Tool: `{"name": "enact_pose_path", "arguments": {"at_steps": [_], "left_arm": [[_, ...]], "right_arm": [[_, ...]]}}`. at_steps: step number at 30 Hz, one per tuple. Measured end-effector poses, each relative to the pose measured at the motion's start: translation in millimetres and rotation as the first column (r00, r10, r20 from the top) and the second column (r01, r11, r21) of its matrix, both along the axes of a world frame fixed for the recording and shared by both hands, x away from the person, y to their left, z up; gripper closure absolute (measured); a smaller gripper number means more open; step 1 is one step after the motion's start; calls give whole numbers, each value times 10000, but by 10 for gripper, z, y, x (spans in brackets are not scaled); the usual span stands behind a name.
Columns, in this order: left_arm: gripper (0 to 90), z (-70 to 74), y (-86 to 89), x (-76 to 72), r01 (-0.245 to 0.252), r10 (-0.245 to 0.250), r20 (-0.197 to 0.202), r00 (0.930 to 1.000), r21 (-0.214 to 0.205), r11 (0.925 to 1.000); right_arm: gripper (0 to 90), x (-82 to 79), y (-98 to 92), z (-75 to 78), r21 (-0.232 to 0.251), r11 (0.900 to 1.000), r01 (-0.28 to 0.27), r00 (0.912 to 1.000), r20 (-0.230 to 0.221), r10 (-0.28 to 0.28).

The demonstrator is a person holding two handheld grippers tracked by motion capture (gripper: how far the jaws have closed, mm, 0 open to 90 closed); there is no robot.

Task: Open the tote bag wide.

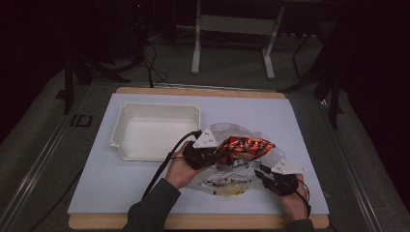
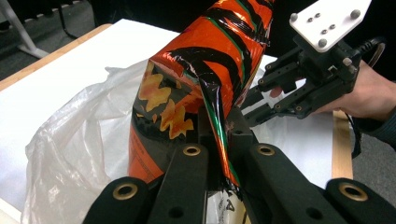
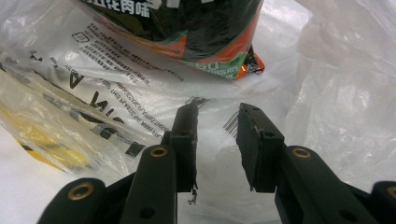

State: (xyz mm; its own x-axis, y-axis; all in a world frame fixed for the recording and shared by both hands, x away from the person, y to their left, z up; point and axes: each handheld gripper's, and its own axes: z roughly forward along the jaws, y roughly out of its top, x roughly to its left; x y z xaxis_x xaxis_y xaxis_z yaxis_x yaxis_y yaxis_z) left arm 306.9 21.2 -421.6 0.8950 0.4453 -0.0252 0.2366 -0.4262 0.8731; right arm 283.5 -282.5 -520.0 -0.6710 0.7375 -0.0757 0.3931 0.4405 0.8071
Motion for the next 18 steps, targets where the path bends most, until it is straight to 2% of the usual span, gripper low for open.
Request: {"name": "enact_pose_path", "arguments": {"at_steps": [9, 18], "left_arm": [[890, 91, -37, -32, 204, -201, 123, 9997, -235, 9995], [890, 172, -105, -52, 389, -381, 249, 9990, -291, 9988]], "right_arm": [[684, -26, -29, -9, 187, 9997, 179, 9998, 52, -180], [684, -33, -58, -14, 275, 9994, 191, 9998, 33, -192]]}}
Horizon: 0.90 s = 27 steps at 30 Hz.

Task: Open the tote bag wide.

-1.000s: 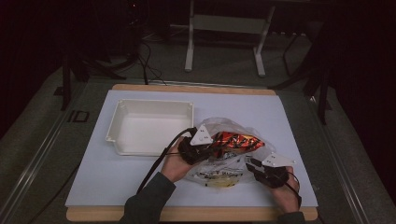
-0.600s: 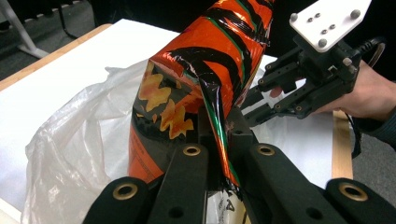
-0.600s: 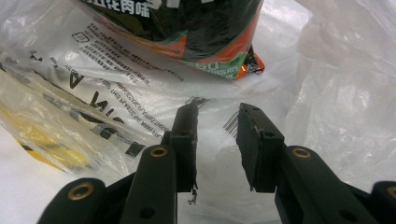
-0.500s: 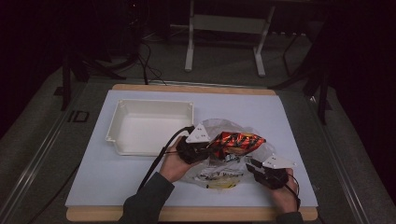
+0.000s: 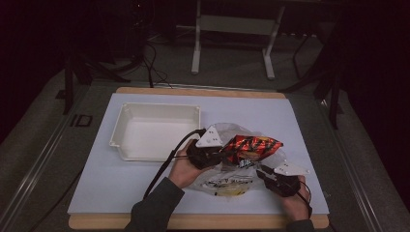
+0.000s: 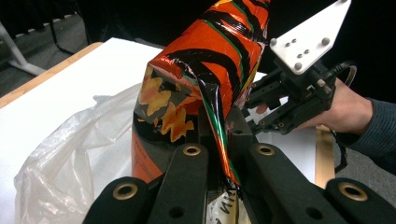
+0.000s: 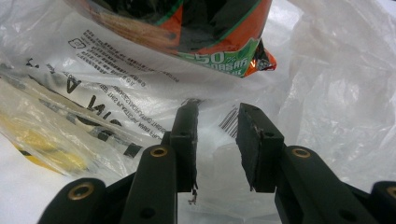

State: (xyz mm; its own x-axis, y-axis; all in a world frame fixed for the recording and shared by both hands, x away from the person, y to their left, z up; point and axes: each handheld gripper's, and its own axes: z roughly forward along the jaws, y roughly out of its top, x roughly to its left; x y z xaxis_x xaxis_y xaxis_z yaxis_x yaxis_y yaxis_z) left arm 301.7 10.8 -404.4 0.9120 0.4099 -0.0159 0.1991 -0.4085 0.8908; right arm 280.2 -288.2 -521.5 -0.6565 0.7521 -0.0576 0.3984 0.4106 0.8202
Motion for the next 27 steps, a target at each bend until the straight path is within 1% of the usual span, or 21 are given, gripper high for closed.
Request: {"name": "enact_pose_path", "arguments": {"at_steps": [17, 21, 27], "left_arm": [[890, 121, -15, -41, 303, -310, -109, 9995, -541, 9981], [890, 158, -24, -70, 387, -388, -8, 9992, -527, 9979], [889, 216, -31, -87, 455, -451, 76, 9990, -678, 9967]], "right_arm": [[683, -2, -5, -2, 39, 9999, 111, 9999, 26, -111], [682, 0, 1, -6, -18, 9999, 138, 9999, 14, -138], [682, -3, -3, 5, 15, 9999, 168, 9998, 73, -168]]}}
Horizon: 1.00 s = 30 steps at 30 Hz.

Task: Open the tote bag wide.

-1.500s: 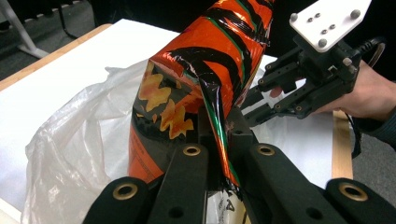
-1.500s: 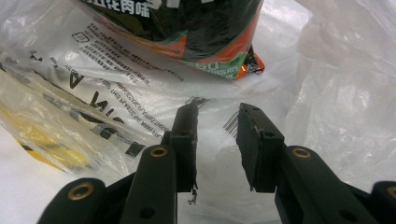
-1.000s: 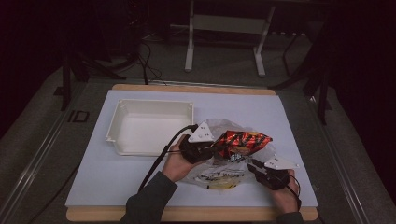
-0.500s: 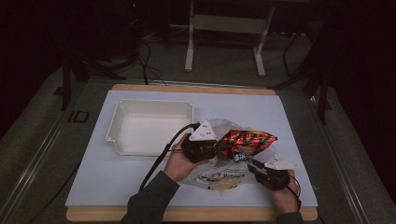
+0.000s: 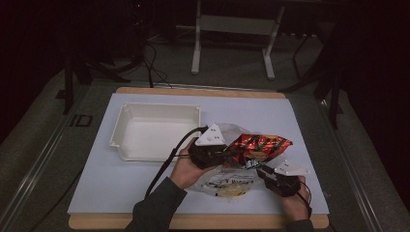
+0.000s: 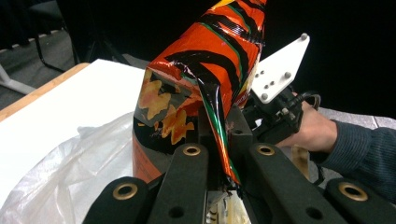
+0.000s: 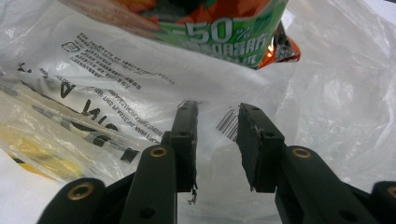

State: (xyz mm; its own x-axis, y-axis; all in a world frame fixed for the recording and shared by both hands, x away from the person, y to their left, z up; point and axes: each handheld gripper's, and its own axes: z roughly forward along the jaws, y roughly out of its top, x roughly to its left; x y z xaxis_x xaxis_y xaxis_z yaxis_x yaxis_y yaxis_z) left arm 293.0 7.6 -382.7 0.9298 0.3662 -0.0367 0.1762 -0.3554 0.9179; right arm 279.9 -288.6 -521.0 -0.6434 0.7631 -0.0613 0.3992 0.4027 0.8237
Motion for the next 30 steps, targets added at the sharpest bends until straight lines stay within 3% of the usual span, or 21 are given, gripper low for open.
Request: {"name": "enact_pose_path", "arguments": {"at_steps": [9, 30], "left_arm": [[890, 34, -24, 11, 92, -94, -64, 9999, -209, 9997], [889, 165, -101, -4, 371, -368, 87, 9993, -322, 9988]], "right_arm": [[682, -19, -29, 35, 108, 9999, 111, 9998, 171, -112], [695, -34, -71, 39, 177, 9998, 48, 10000, 47, -48]]}}
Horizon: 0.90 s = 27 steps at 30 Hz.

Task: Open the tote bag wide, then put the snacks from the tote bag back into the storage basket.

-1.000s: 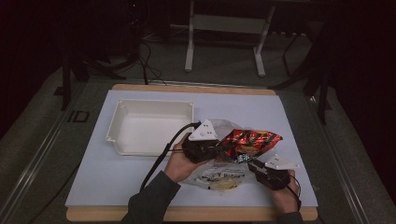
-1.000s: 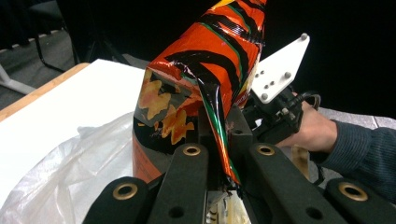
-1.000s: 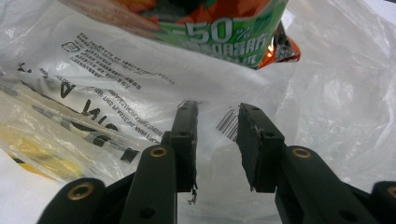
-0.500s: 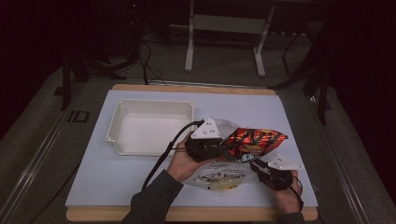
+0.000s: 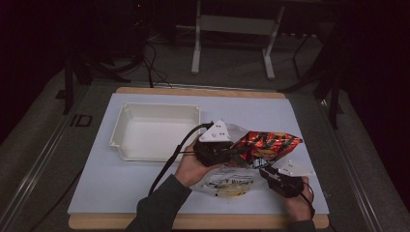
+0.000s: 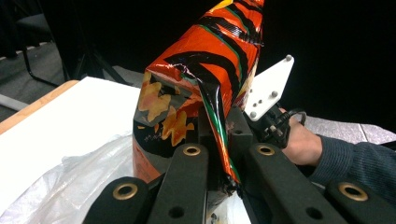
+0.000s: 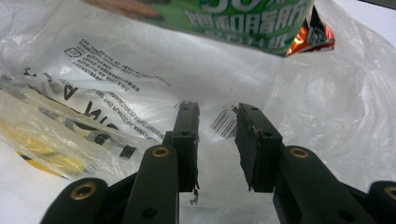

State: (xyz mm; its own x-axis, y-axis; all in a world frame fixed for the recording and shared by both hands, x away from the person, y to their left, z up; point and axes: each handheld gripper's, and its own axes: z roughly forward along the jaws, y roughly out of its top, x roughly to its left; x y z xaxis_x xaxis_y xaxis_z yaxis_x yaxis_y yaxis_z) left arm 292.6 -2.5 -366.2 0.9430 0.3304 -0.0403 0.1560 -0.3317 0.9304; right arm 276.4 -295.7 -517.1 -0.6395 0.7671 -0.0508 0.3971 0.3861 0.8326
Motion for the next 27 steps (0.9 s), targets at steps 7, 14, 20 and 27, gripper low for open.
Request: {"name": "enact_pose_path", "arguments": {"at_steps": [7, 14, 20, 27], "left_arm": [[889, 54, 10, -2, 61, -61, 7, 10000, -65, 10000], [889, 107, 47, -23, 158, -158, -31, 9999, -169, 9997], [889, 131, 91, -28, 124, -125, -40, 9999, -231, 9997], [889, 153, 115, -42, 118, -119, -51, 9999, -347, 9993]], "right_arm": [[696, 11, -10, -25, -26, 10000, -12, 10000, -33, 12], [697, 15, -17, -37, -39, 10000, 18, 10000, -68, -18], [698, 15, -15, -50, -28, 10000, 19, 9999, -124, -19], [699, 17, -14, -60, -61, 10000, 27, 9999, -137, -28]]}}
